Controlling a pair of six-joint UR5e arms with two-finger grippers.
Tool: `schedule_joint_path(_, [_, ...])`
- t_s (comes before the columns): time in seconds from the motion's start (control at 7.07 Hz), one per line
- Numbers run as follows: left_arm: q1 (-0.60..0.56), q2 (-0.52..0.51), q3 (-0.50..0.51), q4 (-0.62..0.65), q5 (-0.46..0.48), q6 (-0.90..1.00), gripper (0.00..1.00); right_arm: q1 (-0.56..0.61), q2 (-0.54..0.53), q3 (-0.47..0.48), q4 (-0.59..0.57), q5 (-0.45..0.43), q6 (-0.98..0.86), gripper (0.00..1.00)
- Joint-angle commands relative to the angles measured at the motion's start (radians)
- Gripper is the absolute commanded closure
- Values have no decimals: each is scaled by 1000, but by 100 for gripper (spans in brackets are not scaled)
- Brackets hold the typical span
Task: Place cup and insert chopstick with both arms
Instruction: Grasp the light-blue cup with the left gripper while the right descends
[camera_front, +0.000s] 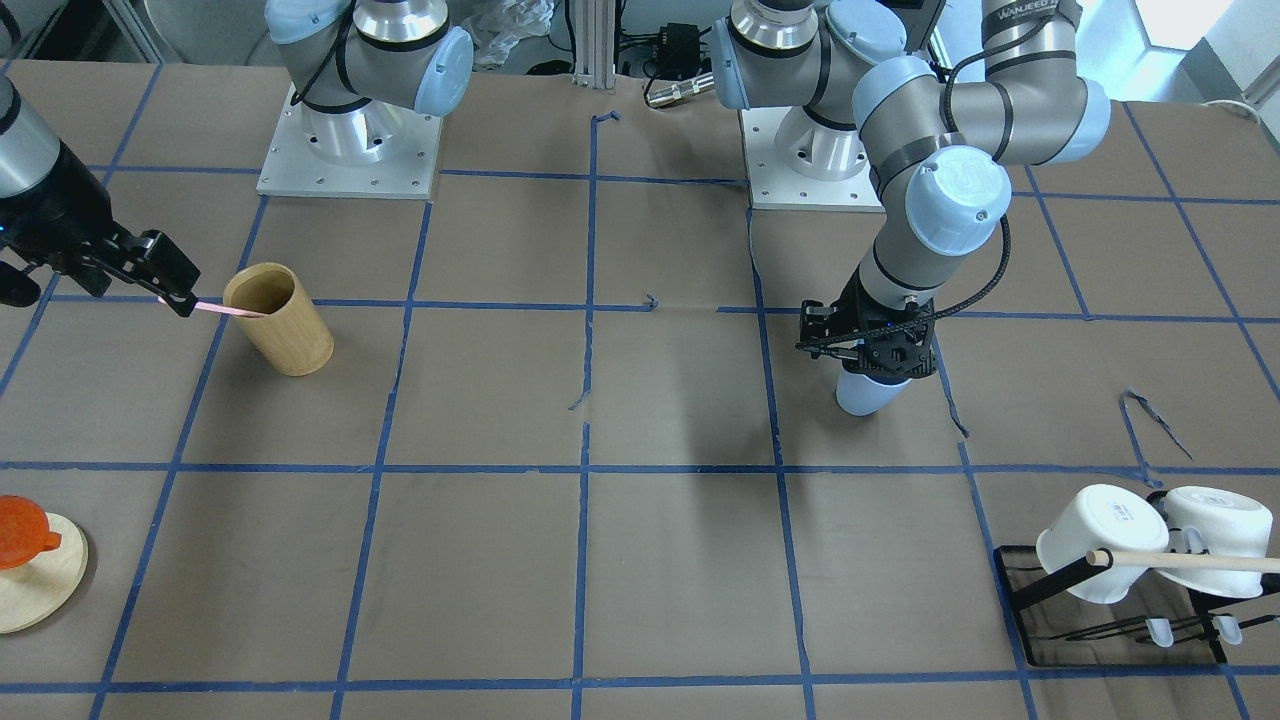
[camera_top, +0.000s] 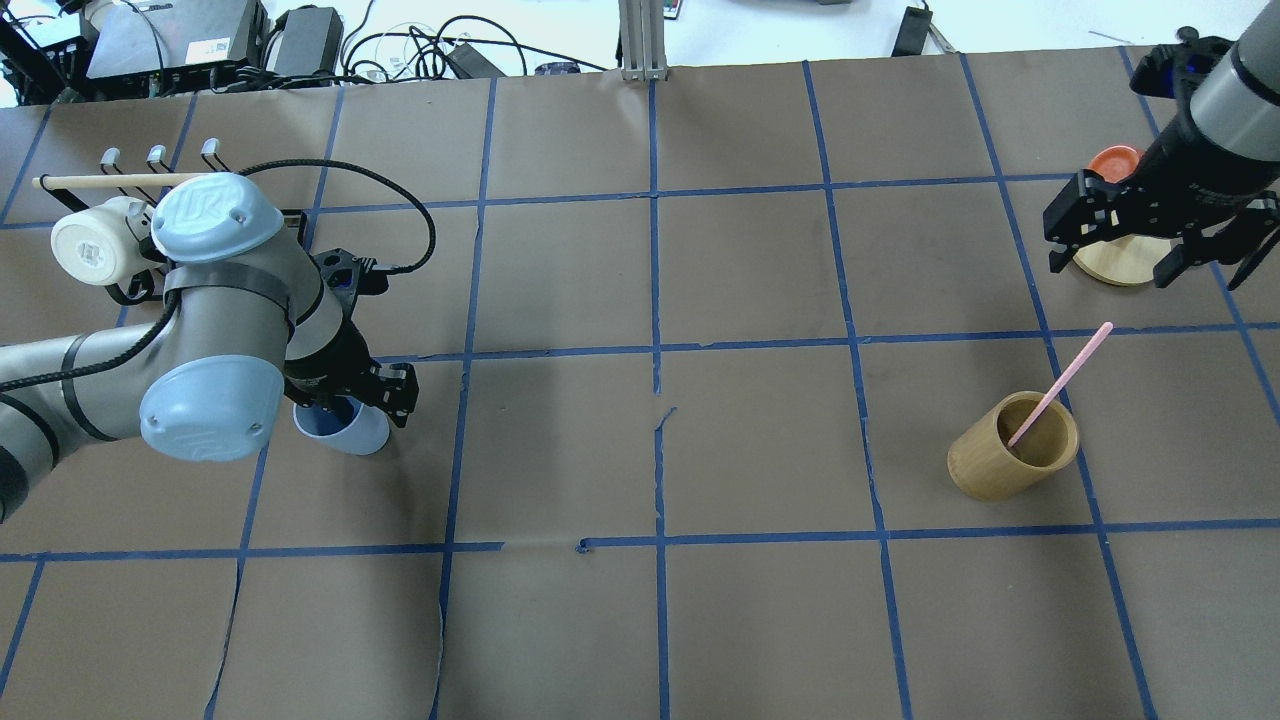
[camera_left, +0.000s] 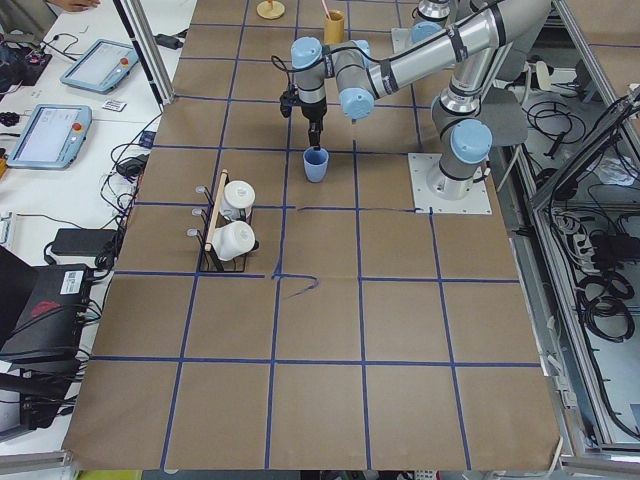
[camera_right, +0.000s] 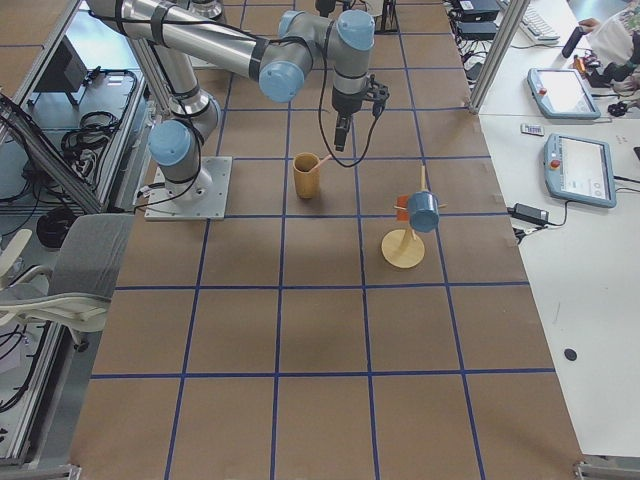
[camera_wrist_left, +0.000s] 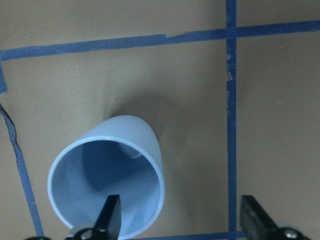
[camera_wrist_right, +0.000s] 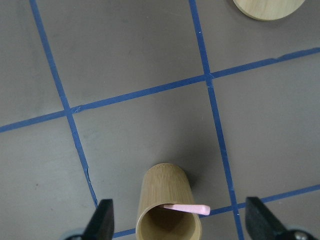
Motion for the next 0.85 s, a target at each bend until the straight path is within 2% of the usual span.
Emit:
schedule_joint_path(0.0, [3, -3, -10, 32, 4, 19, 100, -11, 1, 53, -48, 8, 116, 6])
schedule_joint_path(0.42, [3, 13, 2, 82, 18, 6, 100, -11, -2, 87, -45, -9, 118, 7])
schedule_joint_path(0.57, [-17, 21, 37, 69, 21, -54, 100, -11, 0, 87, -44, -10, 121, 8])
schedule_joint_path(0.71, [-63, 7, 100, 35, -5, -204, 100, -12, 0, 102, -40, -13, 122, 12])
